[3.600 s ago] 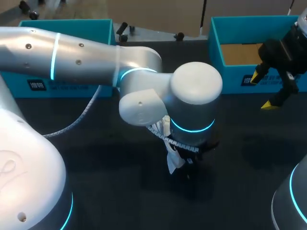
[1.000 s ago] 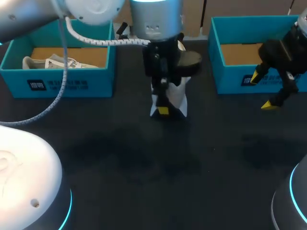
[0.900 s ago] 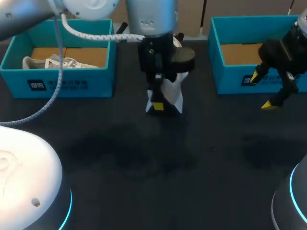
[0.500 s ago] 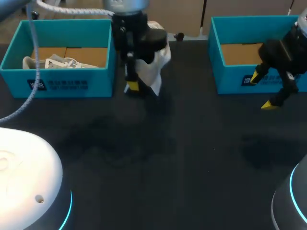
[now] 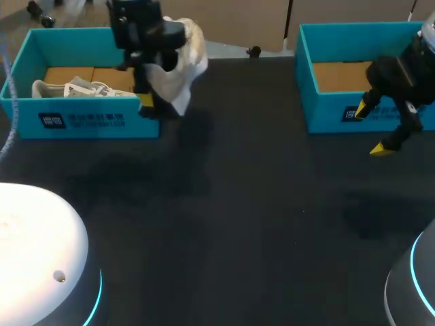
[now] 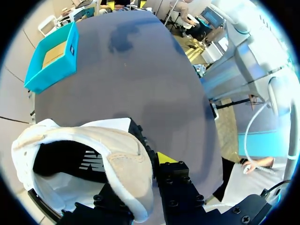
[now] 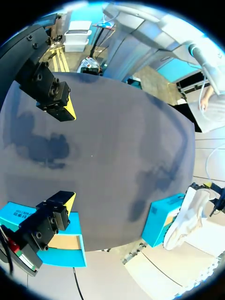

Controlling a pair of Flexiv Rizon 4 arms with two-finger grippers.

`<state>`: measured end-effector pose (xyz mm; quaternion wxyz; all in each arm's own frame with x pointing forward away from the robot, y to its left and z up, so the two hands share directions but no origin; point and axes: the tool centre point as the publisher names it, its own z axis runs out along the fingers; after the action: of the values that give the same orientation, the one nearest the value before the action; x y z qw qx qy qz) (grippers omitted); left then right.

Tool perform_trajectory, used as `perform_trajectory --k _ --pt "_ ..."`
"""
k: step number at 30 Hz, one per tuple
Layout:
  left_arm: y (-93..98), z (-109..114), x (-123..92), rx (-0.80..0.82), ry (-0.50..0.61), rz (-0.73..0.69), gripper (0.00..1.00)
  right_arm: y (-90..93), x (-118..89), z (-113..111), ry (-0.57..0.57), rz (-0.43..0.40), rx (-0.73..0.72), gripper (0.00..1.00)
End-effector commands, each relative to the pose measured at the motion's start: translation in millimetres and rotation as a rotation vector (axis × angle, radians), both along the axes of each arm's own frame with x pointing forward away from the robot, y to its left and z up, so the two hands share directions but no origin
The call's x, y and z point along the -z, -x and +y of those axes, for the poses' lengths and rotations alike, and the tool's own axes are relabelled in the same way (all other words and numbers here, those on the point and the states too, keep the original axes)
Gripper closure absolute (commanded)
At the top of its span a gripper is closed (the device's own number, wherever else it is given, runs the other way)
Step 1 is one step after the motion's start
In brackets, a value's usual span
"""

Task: Take the shoe out of the shoebox, open the shoe tongue, remove and reinsert the insole, then place the shoe into the shoebox

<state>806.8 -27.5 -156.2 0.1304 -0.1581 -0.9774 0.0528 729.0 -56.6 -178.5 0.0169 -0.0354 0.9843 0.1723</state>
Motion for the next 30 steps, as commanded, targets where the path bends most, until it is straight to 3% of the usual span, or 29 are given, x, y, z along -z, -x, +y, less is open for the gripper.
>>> perform_trajectory --k 1,11,30 --pt "-13.4 33.8 3.0 -0.007 0.023 0.013 1.00 -0.8 0.4 0.3 0.001 0.001 0.000 0.00" --pt "-37.2 102.8 4.3 -0.003 -0.006 0.000 1.00 -0.8 0.4 0.3 0.001 0.001 0.000 0.00" --pt "-76.2 205.2 13.0 -0.092 -0.029 -0.020 1.00 -0.8 0.4 0.3 0.001 0.001 0.000 0.00"
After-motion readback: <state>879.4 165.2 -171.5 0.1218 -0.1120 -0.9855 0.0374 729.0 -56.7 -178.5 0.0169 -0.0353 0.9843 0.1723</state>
